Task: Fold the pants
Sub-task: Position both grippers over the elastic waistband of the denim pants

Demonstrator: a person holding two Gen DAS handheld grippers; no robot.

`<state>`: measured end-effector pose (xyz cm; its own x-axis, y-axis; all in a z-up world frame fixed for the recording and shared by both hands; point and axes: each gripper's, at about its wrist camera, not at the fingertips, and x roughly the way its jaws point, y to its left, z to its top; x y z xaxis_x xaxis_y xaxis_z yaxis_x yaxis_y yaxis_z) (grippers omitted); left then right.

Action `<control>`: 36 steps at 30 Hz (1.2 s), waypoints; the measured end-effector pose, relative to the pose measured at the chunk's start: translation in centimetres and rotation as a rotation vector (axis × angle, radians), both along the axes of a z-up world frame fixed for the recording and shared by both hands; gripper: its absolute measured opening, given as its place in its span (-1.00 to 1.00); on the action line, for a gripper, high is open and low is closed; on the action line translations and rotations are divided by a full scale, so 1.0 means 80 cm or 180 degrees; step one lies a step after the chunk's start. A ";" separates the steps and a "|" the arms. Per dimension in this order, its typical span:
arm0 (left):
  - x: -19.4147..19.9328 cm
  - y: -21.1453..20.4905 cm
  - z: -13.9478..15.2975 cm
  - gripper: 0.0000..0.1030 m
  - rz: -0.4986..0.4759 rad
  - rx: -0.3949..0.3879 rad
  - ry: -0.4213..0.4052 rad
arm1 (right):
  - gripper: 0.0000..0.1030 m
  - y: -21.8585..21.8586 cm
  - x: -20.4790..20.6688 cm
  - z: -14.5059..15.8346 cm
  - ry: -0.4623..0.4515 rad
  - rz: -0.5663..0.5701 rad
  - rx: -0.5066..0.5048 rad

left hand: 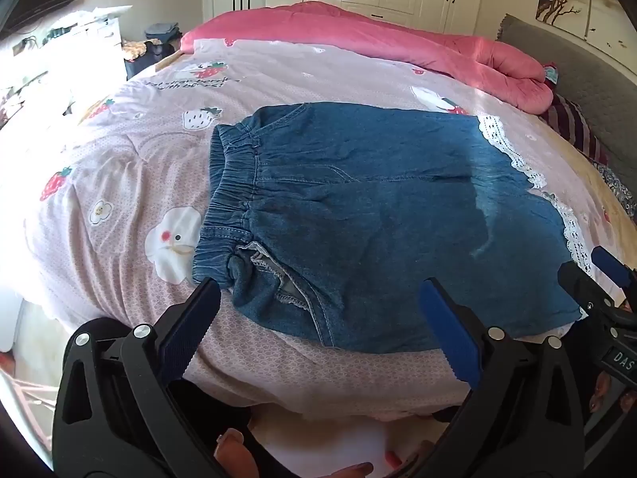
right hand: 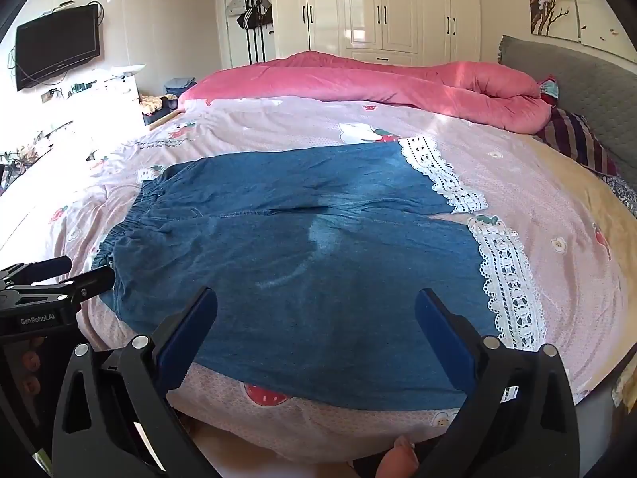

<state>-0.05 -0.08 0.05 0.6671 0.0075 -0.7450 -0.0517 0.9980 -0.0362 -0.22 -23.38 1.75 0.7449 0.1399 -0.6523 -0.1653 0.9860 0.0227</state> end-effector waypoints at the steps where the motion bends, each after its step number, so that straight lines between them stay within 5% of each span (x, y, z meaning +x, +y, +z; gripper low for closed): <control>1: -0.001 -0.001 0.001 0.82 -0.0001 0.0009 -0.0007 | 0.92 0.000 -0.001 0.000 -0.0011 -0.0011 -0.0020; 36: -0.001 0.004 0.006 0.82 0.0041 -0.0065 -0.0056 | 0.92 0.006 -0.004 -0.001 0.0024 0.0039 -0.0036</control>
<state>-0.15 0.26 0.52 0.6800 0.0011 -0.7332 -0.0637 0.9963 -0.0575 -0.52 -22.86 1.67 0.7381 0.1417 -0.6596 -0.1773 0.9841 0.0131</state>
